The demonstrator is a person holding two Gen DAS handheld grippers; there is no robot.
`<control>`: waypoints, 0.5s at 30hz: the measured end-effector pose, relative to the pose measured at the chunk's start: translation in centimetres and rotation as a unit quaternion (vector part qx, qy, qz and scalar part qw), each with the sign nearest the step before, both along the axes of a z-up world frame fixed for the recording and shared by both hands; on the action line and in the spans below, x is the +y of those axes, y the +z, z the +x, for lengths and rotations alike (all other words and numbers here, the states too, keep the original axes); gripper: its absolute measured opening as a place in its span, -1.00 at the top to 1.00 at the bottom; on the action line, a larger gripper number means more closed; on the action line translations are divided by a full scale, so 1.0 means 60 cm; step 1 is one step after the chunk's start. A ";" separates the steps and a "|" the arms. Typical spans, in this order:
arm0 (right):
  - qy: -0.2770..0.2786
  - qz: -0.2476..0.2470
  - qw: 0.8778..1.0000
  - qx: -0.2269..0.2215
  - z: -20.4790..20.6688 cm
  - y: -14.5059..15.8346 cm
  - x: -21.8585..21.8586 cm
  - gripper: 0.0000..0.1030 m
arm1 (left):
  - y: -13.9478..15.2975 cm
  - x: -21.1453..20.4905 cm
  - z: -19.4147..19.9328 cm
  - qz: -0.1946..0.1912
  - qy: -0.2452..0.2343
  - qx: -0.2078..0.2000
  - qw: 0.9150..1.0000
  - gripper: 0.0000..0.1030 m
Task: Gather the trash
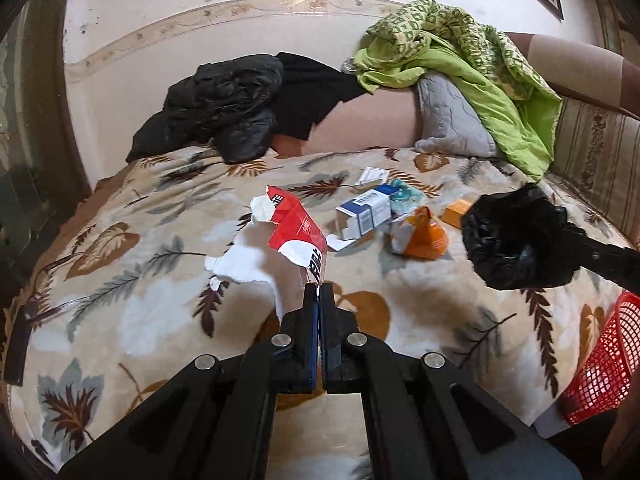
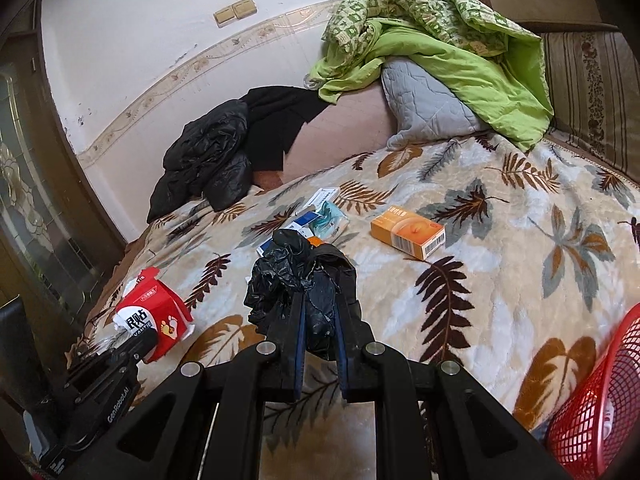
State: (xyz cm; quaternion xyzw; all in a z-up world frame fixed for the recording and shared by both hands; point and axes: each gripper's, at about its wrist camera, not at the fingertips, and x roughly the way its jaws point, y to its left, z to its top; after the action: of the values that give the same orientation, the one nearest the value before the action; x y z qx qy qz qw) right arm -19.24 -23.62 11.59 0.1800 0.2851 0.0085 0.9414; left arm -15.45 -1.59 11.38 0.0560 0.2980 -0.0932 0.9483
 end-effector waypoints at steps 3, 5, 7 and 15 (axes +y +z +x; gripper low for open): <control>-0.001 -0.006 1.000 0.000 -0.001 0.000 0.002 0.74 | 0.002 0.006 0.003 -0.002 0.010 -0.004 1.000 0.99; -0.001 -0.011 1.000 0.000 0.001 0.000 0.003 0.74 | 0.003 0.005 0.003 0.000 0.012 -0.009 1.000 0.99; -0.001 -0.014 1.000 0.001 0.002 0.000 0.005 0.74 | 0.004 0.005 0.004 0.002 0.015 -0.013 1.000 0.99; 0.008 -0.010 1.000 0.005 0.009 -0.003 0.010 0.74 | 0.003 -0.002 0.013 0.016 0.020 -0.022 0.999 0.99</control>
State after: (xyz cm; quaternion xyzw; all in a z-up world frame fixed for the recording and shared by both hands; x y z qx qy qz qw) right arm -18.72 -23.00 11.43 0.1682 0.2913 0.0125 0.9416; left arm -14.69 -1.72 11.59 0.0668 0.2798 -0.0681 0.9553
